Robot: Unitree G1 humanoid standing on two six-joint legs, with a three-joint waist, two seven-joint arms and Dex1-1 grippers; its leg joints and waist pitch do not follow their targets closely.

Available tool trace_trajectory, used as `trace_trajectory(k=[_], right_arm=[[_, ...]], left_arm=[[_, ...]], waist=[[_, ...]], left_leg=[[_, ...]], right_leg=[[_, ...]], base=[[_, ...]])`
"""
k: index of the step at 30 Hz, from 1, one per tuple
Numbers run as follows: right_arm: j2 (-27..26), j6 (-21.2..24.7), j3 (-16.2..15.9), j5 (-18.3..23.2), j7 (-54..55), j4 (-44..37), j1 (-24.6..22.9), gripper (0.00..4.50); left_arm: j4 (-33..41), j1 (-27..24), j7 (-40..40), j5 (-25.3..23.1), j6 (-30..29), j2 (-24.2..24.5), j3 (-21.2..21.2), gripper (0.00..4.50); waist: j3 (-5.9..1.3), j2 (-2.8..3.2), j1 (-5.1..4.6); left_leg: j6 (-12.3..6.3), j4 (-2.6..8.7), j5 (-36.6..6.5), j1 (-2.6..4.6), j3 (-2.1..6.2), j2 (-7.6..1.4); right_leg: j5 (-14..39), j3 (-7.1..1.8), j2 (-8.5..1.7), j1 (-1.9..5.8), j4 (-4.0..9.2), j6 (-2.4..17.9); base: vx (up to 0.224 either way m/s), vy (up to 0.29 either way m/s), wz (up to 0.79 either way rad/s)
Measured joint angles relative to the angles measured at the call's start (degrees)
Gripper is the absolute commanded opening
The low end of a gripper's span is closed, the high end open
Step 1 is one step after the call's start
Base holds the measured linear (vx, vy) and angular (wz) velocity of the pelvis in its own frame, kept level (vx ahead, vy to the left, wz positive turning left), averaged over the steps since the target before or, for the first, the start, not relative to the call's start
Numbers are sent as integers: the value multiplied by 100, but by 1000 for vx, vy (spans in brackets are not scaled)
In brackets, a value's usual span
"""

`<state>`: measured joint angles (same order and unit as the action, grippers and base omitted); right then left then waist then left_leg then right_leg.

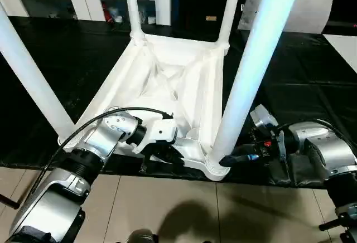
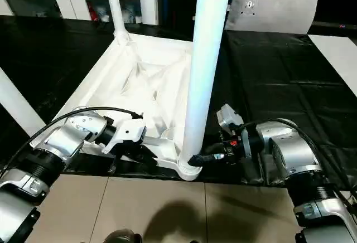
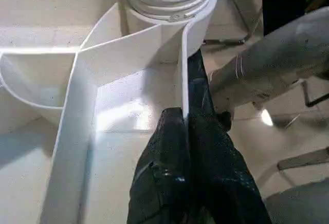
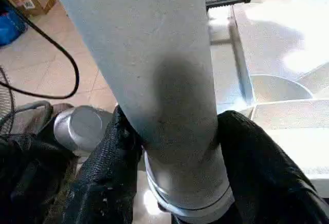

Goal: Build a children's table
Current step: Rotate leg to tighten

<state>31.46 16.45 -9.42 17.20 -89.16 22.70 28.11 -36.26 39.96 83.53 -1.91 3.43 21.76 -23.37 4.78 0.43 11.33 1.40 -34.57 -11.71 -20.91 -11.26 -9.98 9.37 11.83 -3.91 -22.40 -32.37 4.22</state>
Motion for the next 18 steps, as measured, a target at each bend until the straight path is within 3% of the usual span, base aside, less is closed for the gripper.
trace_trajectory(k=[4,7,8,11,13,16,17,18], right_arm=[[-287,39,222,-5,669,-59,-153,200],[-591,118,389,-179,1597,-82,-154,198],[-876,225,550,-271,2242,-77,-150,198],[-1475,530,887,-494,3877,-53,-17,196],[-1737,544,995,-725,4813,-51,76,196],[-1956,425,1048,-919,5576,-29,121,196],[-1958,391,1084,-894,5578,-5,120,249],[-1954,388,1114,-860,5527,-11,109,262]], left_arm=[[44,-33,-341,-65,-463,-24,128,0],[55,-35,-796,-126,-960,-97,253,0],[58,-25,-1101,-185,-1281,-200,358,0],[46,31,-1972,-253,-1925,-543,607,0],[-18,66,-2542,-267,-2134,-853,737,0],[-59,108,-3031,-269,-2296,-1142,845,0],[-54,109,-3077,-265,-2303,-1171,858,0],[-36,108,-3079,-265,-2305,-1170,856,0]], waist=[[-2,2,-42],[-2,0,-255],[-4,-11,-366],[-4,-10,-630],[-4,-11,-720],[-4,-10,-770],[-4,-10,-761],[-4,-10,-749]], left_leg=[[9,0,6,20,-1,0],[48,5,-11,88,-4,0],[64,13,-1,104,-2,-5],[70,10,3,100,9,-31],[70,8,3,97,11,-43],[67,13,1,86,13,-44],[63,18,-3,86,13,-38],[61,24,-4,85,13,-35]], right_leg=[[-1,-2,0,8,-14,1],[0,0,1,63,-3,1],[0,9,6,77,11,1],[-3,60,7,96,69,-3],[-8,86,8,101,100,-11],[-19,103,6,103,126,-25],[-20,101,3,104,126,-26],[-21,100,1,103,126,-26]], base=[[0,0,0],[0,0,0],[0,0,0],[0,0,0],[0,0,0],[0,0,0],[0,0,0],[0,0,0]])
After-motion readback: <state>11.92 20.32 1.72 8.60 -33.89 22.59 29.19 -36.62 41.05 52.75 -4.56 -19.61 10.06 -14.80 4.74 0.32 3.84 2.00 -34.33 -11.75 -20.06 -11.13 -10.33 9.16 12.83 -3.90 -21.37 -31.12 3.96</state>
